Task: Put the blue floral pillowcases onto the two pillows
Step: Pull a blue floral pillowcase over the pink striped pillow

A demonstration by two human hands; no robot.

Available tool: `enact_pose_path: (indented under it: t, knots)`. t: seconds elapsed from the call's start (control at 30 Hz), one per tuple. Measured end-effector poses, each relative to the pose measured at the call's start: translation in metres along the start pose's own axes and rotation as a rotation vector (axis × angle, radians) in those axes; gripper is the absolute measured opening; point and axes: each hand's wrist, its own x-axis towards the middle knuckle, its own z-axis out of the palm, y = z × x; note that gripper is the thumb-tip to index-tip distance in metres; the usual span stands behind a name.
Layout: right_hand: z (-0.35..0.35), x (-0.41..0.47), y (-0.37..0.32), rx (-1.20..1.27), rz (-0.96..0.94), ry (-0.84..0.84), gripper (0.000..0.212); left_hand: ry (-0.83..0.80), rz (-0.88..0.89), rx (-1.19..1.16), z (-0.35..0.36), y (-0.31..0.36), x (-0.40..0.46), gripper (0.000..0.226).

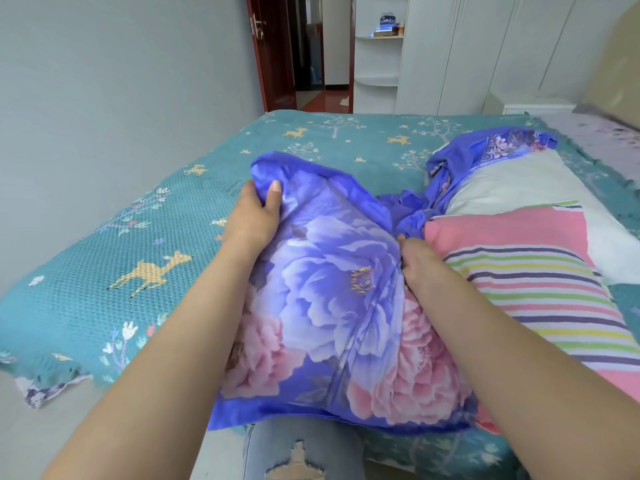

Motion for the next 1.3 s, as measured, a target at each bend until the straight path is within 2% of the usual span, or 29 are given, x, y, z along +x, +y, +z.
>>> enact_pose_path:
  t: [0.1,0.17,0.27,0.33,0.43,0.5,0.57,0.67,0.73,0.8,0.83,0.9,1.0,1.13,1.2,1.3]
  knots:
    - [0.01,-0.009,-0.01,-0.211,-0.103,0.063,0.037,-0.138,0.017,0.041,0.006,0.019,0.013,0.039]
    - [0.002,-0.009,-0.02,-0.23,-0.096,0.046,0.041,-0.235,0.03,0.039,0.013,0.028,0.018,0.035]
    - [-0.028,0.008,-0.022,-0.253,-0.032,0.123,0.04,-0.197,0.057,-0.022,0.016,0.035,0.018,0.061]
    - [-0.049,0.019,-0.013,-0.334,0.015,0.09,0.038,-0.177,0.044,-0.081,0.014,0.038,0.018,0.064]
    - [-0.054,0.023,0.005,0.053,0.058,0.027,0.031,-0.292,-0.016,-0.105,0.011,0.042,0.019,0.065]
    - [-0.044,0.011,0.007,0.111,0.003,0.116,0.044,-0.352,-0.039,-0.055,0.015,0.042,0.015,0.062]
    - [-0.033,-0.008,-0.003,-0.016,-0.1,0.083,0.056,-0.394,-0.043,-0.046,0.016,0.037,0.013,0.061]
    - [-0.025,-0.03,-0.022,-0.421,-0.367,0.047,0.039,-0.411,-0.126,-0.153,0.008,0.028,0.011,0.061]
    - [-0.017,-0.047,-0.032,-0.627,-0.622,0.189,0.039,-0.339,-0.169,-0.147,0.001,0.026,0.011,0.06]
    - [0.003,-0.067,-0.04,-0.691,-0.885,0.285,0.043,-0.271,-0.184,-0.154,-0.002,0.025,0.01,0.056]
    - [0.017,-0.076,-0.044,-0.692,-0.929,0.236,0.043,-0.246,-0.185,-0.175,-0.004,0.025,0.008,0.052]
    - [0.039,-0.089,-0.05,-0.711,-0.87,0.059,0.039,-0.224,-0.189,-0.3,-0.006,0.024,0.003,0.04]
    - [0.049,-0.09,-0.055,-0.803,-0.806,-0.004,0.026,-0.223,-0.173,-0.546,-0.01,0.015,0.0,0.022]
    - [0.048,-0.089,-0.058,-0.887,-0.808,-0.06,0.027,-0.209,-0.238,-0.694,-0.016,0.005,-0.001,0.022]
    - [0.049,-0.089,-0.058,-0.85,-0.812,-0.103,0.028,-0.212,-0.262,-0.716,-0.017,0.007,-0.002,0.023]
    - [0.052,-0.092,-0.06,-0.835,-0.768,-0.199,0.039,-0.221,-0.259,-0.737,-0.017,0.014,-0.006,0.026]
